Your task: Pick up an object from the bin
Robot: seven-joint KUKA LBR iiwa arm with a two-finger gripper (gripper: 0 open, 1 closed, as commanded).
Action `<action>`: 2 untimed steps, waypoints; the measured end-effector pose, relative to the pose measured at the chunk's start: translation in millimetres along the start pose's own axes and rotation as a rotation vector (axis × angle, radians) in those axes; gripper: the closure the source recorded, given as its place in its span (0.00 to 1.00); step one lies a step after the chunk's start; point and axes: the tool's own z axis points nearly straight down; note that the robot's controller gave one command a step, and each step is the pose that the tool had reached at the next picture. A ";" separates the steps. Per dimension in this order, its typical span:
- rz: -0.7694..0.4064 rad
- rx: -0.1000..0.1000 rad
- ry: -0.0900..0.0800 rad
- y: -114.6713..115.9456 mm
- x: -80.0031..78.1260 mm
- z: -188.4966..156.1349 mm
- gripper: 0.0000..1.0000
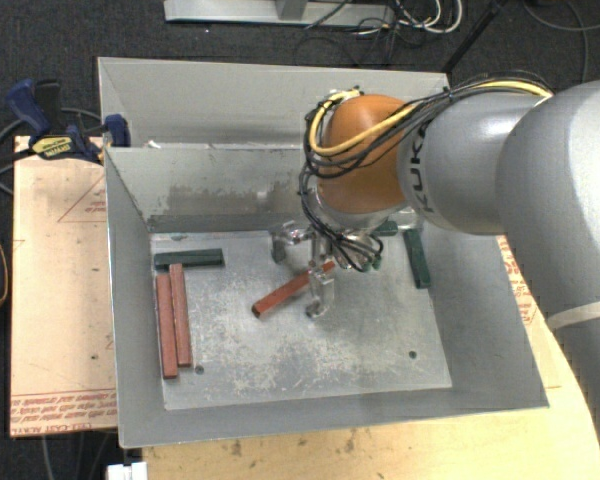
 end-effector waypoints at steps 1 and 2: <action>0.001 0.000 -0.001 0.3 -0.7 -0.4 0.00; 0.001 0.001 -0.003 -0.1 -1.5 -2.0 1.00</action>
Offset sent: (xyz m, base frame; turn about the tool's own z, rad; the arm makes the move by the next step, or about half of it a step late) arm 0.0000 0.0000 0.0000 0.0000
